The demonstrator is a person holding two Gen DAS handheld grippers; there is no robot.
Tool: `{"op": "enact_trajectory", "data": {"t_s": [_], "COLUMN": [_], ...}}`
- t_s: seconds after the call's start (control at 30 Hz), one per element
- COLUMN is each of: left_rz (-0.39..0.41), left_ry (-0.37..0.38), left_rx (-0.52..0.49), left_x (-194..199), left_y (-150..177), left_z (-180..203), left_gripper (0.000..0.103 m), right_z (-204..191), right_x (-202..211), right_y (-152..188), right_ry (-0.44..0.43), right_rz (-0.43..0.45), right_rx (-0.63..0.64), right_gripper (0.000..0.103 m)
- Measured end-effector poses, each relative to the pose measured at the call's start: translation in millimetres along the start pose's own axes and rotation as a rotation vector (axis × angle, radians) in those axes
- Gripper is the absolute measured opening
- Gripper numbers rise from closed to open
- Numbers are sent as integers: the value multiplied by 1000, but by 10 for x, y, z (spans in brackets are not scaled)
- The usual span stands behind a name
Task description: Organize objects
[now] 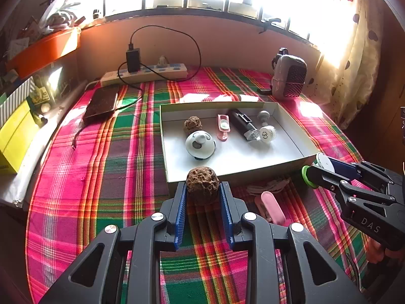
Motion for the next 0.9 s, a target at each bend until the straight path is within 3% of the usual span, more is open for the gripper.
{"op": "enact_trajectory", "data": {"t_s": [0.5, 0.9], "left_rz": [-8, -31], "left_ry": [40, 70], "left_rx": [-4, 3], "left_x": [-232, -541], "left_y": [-169, -233], "left_z": [200, 197], "left_gripper": [24, 24], "right_z": [309, 592], "right_x": [-178, -700], "right_y": [-403, -504], "right_ry": [29, 51], "right_rz": [39, -16], "right_rx": [-4, -2], "right_gripper": [35, 35]}}
Point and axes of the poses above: each gripper's, at about its wrist camera, not at the fingertips, and x roughly against the way its jaws point, z to its right, y to its underside, the point moved 8 cm from there along -x, roughly the way its jaws point, and after that the axes turned 14 degrees about z, right-handed, at the moved point
